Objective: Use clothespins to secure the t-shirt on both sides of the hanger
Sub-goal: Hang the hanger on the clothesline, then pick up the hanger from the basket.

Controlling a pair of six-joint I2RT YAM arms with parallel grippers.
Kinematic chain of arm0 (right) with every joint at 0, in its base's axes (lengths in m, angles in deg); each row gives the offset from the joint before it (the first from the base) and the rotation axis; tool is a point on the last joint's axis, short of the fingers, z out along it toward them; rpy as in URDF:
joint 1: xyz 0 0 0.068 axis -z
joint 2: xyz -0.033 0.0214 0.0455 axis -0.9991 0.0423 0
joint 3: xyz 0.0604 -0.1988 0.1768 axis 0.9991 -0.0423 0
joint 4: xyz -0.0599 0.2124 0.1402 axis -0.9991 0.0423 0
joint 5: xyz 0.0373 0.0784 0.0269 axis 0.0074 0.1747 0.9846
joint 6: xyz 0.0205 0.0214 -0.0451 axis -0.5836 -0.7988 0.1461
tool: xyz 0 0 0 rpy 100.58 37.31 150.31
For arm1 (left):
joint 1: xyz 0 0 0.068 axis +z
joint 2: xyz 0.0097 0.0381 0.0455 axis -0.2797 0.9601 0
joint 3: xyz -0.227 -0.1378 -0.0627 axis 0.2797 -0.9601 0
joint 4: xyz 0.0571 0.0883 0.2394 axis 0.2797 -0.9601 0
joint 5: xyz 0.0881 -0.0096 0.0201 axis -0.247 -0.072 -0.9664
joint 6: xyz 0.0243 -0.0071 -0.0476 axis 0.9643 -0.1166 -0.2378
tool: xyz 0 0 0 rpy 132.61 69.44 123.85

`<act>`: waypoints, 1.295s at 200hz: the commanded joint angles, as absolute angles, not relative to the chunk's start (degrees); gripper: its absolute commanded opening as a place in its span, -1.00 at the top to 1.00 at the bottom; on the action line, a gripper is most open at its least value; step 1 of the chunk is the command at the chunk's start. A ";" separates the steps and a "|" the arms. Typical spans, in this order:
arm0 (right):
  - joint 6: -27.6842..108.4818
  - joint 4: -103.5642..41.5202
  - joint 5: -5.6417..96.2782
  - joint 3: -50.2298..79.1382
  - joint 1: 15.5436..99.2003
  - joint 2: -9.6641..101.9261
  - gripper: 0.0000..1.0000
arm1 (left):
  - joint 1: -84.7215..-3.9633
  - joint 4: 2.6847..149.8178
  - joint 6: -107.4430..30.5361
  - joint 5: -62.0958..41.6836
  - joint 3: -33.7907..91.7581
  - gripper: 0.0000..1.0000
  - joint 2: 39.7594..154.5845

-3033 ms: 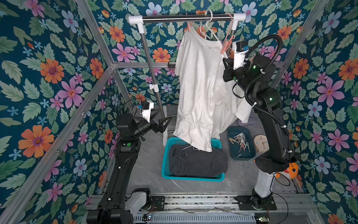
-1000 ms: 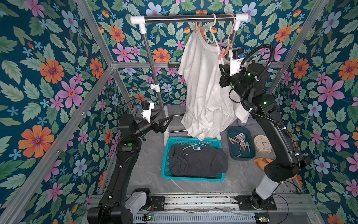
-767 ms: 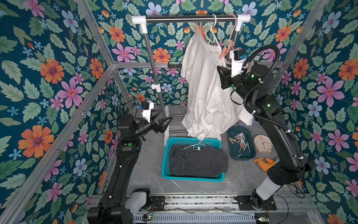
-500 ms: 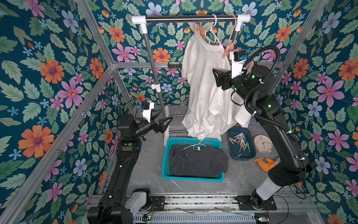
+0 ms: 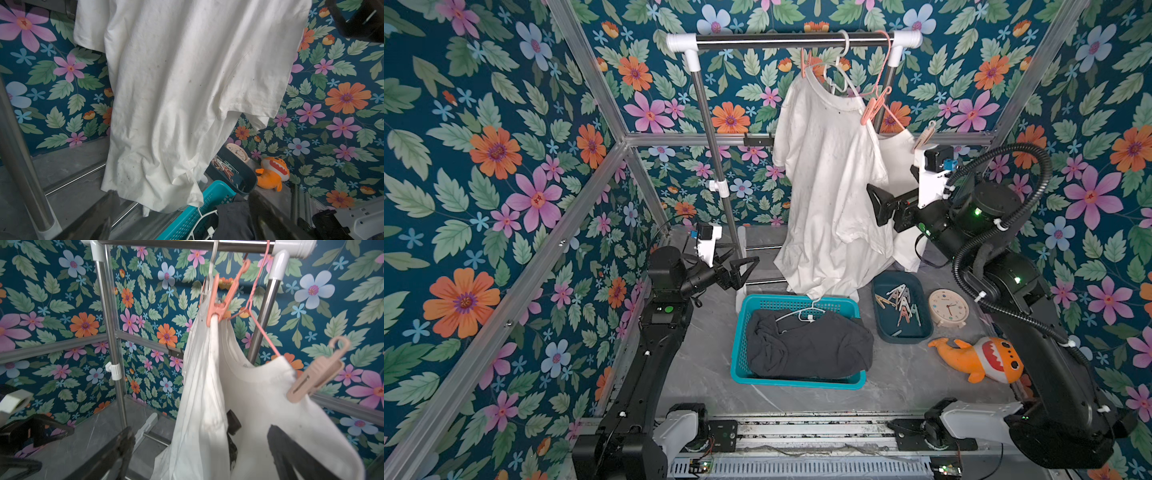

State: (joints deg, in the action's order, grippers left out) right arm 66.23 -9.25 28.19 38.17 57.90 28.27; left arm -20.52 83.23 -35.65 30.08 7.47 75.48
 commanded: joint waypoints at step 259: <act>51.72 -4.81 55.38 -7.96 57.88 27.30 -0.55 | -27.66 72.44 -30.75 21.59 4.84 -0.95 72.80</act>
State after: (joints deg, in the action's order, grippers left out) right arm 50.69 -1.80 53.83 -7.47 57.90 25.19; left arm -27.64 72.96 -31.60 21.60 4.57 72.99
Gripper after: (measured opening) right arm 0.788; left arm 0.973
